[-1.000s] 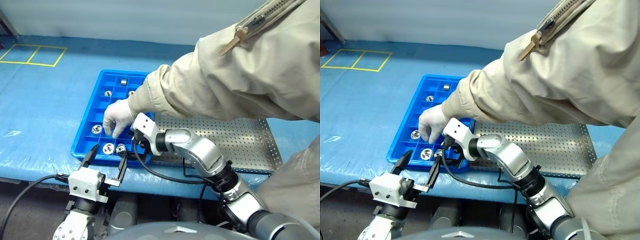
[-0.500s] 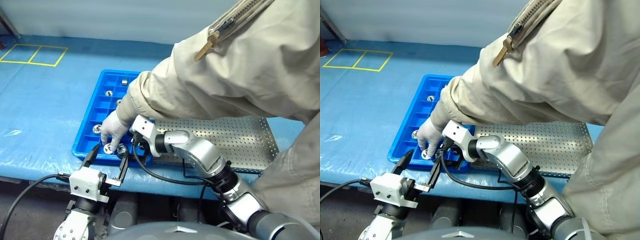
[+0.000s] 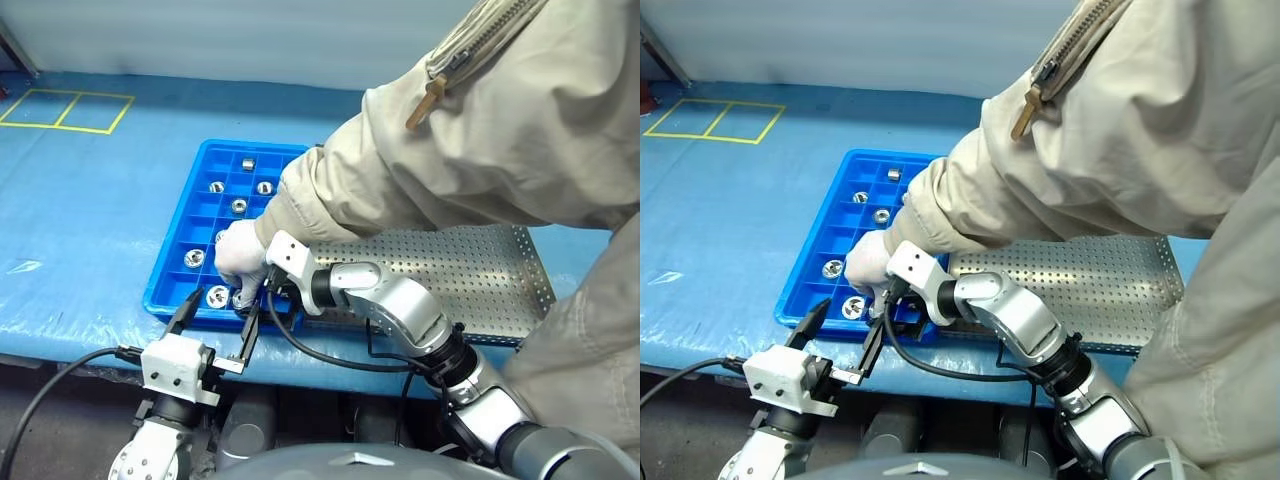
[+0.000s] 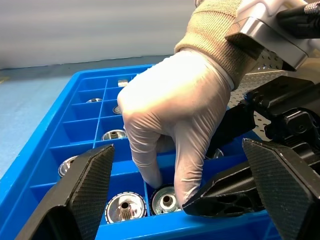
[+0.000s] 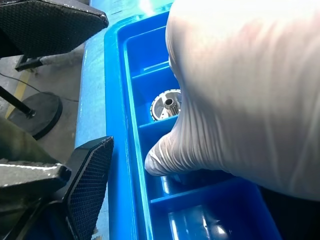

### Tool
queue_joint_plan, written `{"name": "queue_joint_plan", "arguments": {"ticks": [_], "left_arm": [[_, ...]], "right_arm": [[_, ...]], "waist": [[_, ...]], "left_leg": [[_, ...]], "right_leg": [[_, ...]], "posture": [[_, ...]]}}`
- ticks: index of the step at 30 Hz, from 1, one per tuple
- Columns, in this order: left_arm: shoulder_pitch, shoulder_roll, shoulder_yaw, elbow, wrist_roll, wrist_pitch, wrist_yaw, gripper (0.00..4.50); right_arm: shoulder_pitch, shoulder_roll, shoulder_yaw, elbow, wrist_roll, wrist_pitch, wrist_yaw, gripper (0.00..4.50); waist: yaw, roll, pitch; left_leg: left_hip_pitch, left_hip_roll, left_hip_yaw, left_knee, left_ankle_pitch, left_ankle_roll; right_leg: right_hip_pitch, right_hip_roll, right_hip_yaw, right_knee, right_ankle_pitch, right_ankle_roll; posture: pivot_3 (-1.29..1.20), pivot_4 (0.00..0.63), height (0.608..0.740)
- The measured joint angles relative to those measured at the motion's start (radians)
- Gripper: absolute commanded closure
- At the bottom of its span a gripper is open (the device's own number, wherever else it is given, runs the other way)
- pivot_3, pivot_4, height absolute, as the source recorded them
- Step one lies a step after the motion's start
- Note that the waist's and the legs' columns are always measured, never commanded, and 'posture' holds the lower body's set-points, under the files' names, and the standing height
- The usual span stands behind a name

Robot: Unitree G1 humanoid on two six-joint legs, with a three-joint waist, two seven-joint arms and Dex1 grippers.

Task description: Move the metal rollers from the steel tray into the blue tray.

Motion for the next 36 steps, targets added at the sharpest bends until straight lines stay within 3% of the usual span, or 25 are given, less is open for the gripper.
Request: {"name": "queue_joint_plan", "arguments": {"ticks": [36], "left_arm": [[-0.003,0.018,-0.001,0.0,-0.004,0.004,-0.004,0.0]], "right_arm": [[0.002,-0.033,-0.016,-0.01,0.0,0.018,-0.002,0.01]], "waist": [[-0.007,0.0,0.0]], "left_leg": [[0.0,0.0,0.0,0.0,0.0,0.0]], "right_leg": [[0.0,0.0,0.0,0.0,0.0,0.0]], "posture": [[0.33,0.15,0.74]]}}
